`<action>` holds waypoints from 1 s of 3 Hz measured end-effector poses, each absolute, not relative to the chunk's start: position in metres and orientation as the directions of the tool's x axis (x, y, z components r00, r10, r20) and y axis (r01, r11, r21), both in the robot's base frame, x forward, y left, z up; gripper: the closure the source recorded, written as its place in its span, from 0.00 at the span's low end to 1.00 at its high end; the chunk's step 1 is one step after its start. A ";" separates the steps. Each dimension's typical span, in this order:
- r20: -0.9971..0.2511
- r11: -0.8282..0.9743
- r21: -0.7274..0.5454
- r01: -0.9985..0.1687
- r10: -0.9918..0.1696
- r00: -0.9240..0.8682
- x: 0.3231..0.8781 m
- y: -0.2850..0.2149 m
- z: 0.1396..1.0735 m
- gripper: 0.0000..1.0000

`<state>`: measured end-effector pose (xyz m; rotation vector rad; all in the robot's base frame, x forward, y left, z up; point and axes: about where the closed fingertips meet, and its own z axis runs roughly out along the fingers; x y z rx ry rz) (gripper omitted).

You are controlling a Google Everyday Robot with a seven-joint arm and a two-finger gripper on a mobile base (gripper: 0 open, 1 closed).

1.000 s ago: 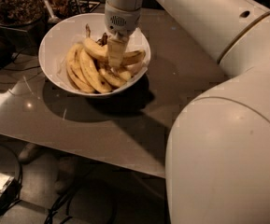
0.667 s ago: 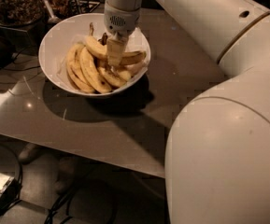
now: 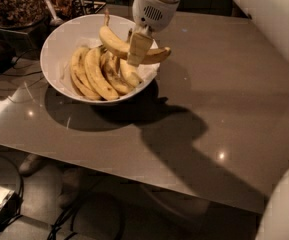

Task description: Pick banana from white bowl

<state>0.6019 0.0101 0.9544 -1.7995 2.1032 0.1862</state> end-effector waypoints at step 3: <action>-0.447 0.168 -0.148 -0.975 -0.890 -0.085 0.515 -0.051 0.983 1.00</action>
Offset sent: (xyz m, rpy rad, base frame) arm -0.0966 -0.0771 0.0363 0.1292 -0.0388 0.0215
